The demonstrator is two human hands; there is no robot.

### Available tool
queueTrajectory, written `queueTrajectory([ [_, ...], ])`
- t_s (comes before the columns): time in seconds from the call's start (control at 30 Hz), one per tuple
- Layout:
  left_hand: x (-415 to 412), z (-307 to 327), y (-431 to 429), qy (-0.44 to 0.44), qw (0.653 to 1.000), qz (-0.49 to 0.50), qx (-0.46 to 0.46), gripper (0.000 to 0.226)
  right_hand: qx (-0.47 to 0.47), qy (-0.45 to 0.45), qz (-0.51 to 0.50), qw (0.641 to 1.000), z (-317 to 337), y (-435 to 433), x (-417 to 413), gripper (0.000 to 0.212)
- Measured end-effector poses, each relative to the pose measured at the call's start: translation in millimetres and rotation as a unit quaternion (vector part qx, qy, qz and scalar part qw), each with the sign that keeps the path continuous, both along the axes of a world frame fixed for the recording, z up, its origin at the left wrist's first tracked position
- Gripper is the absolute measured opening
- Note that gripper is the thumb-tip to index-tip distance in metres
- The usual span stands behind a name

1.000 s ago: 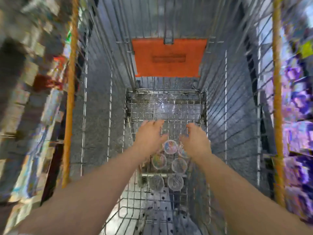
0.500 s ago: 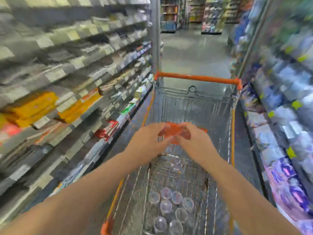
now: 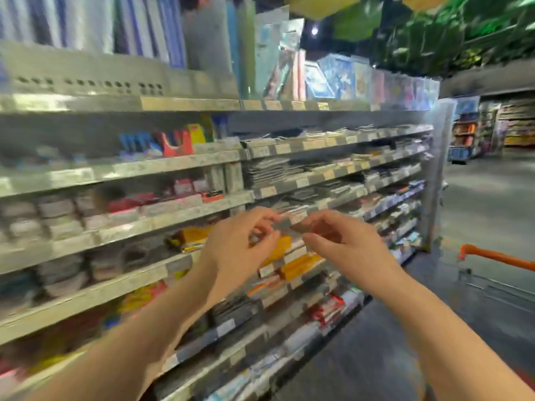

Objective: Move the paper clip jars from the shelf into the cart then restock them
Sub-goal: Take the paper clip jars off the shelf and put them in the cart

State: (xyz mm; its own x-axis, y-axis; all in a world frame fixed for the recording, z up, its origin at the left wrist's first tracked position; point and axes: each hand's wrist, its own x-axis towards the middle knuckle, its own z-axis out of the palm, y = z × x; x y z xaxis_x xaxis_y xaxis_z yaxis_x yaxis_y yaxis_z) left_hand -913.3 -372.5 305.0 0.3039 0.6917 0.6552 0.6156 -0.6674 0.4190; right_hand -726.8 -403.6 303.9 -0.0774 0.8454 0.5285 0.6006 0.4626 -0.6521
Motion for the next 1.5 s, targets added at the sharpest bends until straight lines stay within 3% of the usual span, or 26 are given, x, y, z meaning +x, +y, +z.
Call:
queueTrajectory([
  [0.17,-145,22,28,0.032,0.993,0.114,0.021,0.014,0.016,-0.011,0.101,0.995,21,68,-129,0.007],
  [0.4,-323,51,72,0.088,0.967,0.233,0.057,0.027,0.054,-0.006,0.202,0.978,41,166,-312,0.014],
  [0.67,-439,87,155,0.126,0.931,0.336,0.064,0.015,0.112,-0.067,0.267,0.955,80,276,-432,0.015],
  [0.87,-497,114,213,0.161,0.911,0.375,0.054,0.027,0.152,-0.140,0.301,0.931,128,368,-489,0.014],
  [1.0,-534,135,244,0.204,0.895,0.395,-0.030,0.051,0.103,-0.197,0.328,0.918,162,421,-530,0.028],
  [1.13,-565,146,264,0.175,0.892,0.406,-0.096,0.079,0.085,-0.331,0.367,0.865,178,457,-568,0.069],
  [1.23,-587,154,279,0.213,0.869,0.436,-0.098,0.095,0.078,-0.371,0.391,0.839,185,475,-598,0.085],
  [1.37,-618,163,293,0.232,0.841,0.462,-0.158,0.104,0.089,-0.388,0.404,0.824,191,483,-643,0.096],
  [1.5,-643,167,308,0.222,0.828,0.457,-0.236,0.104,0.070,-0.411,0.434,0.799,186,482,-678,0.090],
])
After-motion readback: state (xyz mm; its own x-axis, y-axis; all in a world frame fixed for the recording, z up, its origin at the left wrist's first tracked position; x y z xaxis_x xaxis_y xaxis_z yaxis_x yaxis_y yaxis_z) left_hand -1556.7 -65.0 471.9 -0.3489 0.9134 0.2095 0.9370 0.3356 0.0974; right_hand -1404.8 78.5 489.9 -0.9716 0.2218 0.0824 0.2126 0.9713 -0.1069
